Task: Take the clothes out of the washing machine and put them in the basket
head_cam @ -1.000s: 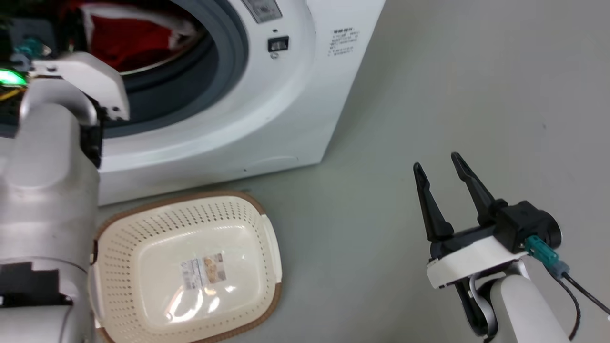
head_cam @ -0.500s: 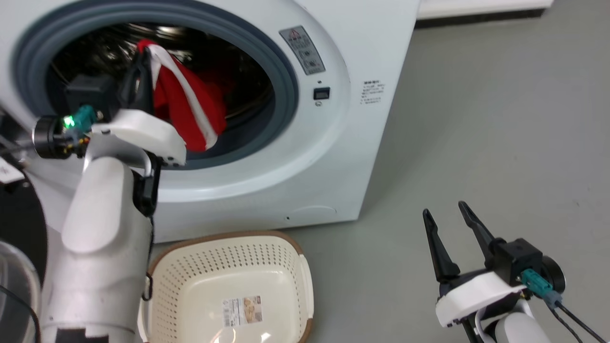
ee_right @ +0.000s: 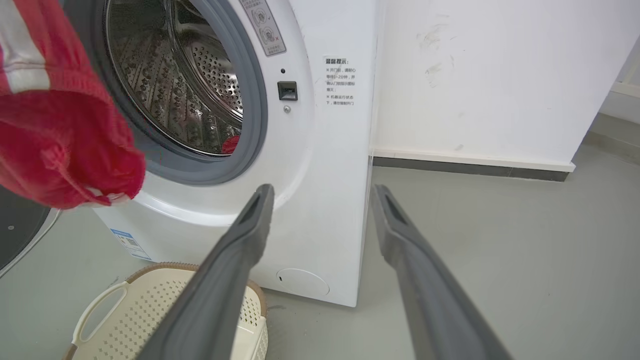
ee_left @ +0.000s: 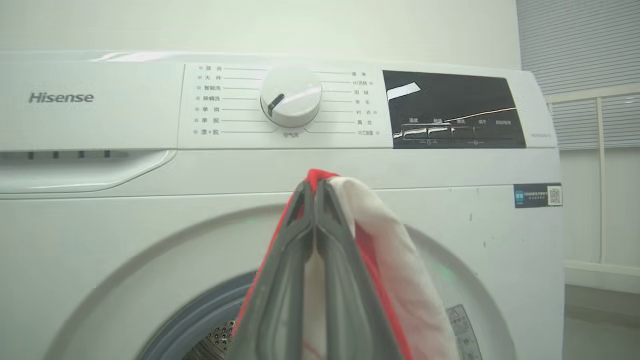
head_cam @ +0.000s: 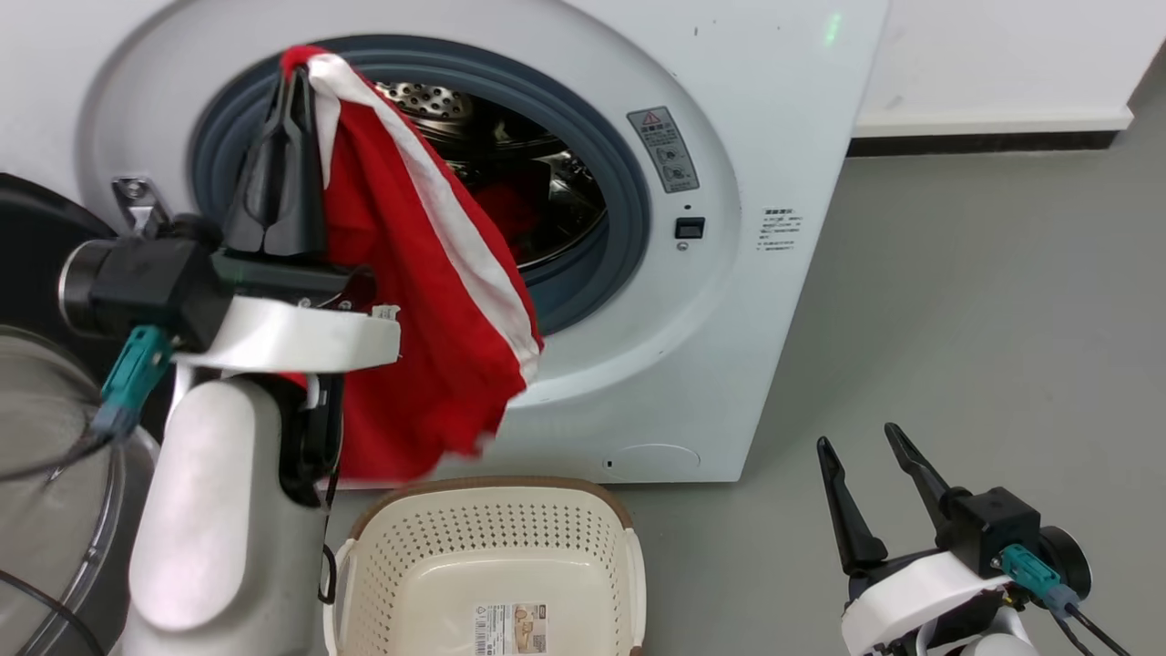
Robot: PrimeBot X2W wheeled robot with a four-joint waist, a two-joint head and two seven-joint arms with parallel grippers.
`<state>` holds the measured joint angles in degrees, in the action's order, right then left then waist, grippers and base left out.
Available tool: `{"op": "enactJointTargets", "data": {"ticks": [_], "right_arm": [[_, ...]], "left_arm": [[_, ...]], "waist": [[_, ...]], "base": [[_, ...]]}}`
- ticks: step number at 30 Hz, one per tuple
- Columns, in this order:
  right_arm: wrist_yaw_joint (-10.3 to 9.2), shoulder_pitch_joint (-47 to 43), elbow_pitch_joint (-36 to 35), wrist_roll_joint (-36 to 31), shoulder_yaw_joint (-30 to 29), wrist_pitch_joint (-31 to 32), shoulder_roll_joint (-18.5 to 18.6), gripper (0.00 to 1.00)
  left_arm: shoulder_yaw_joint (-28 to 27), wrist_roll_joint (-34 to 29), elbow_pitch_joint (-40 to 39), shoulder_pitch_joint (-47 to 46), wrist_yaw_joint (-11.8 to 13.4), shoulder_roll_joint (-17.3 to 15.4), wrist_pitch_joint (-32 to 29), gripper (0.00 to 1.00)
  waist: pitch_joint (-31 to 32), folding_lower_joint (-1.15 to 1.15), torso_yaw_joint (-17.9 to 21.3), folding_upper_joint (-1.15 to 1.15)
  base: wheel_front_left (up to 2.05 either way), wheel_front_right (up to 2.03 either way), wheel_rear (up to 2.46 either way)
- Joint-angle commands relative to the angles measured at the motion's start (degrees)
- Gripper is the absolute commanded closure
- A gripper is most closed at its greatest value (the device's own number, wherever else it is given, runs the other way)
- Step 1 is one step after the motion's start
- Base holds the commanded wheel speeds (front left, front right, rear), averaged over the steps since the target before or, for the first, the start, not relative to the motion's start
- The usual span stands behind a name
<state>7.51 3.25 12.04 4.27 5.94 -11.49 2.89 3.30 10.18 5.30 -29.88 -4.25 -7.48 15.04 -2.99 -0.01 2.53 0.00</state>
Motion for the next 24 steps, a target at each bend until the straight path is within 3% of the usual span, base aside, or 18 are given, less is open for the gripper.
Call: {"op": "enactJointTargets", "data": {"ticks": [1,6,11,19,24], "right_arm": [[-0.04,-0.6,-0.6,-0.3,0.2,0.2,0.0,0.00],[-0.04,-1.1,-1.3,-0.3,0.6,0.7,0.0,0.00],[-0.04,-0.8,-1.8,-0.3,1.1,0.9,0.0,0.00],[-0.04,0.6,-2.2,-0.9,1.4,1.1,0.0,0.00],[-0.04,2.3,-2.4,-1.1,1.8,1.0,0.0,0.00]], "left_arm": [[0.0,-0.1,-3.7,1.7,0.5,0.1,-0.5,1.00],[0.2,0.0,-12.8,7.4,2.2,0.4,-3.0,1.00],[1.5,1.1,-13.5,16.4,3.7,1.7,-5.1,1.00],[4.1,4.6,-0.8,26.6,4.7,3.6,-3.2,1.00],[5.7,6.9,11.8,25.3,5.1,4.3,-1.0,1.00]], "waist": [[0.2,0.01,-0.6,0.00],[0.0,0.01,-0.8,0.00],[-1.6,0.01,-0.4,0.00],[-5.0,0.01,0.3,0.00],[-8.7,0.01,0.2,0.00]], "base": [[0.00,0.00,0.00],[0.00,0.00,0.00],[0.00,0.00,0.00],[0.00,0.00,0.00],[0.00,0.00,0.00]]}}
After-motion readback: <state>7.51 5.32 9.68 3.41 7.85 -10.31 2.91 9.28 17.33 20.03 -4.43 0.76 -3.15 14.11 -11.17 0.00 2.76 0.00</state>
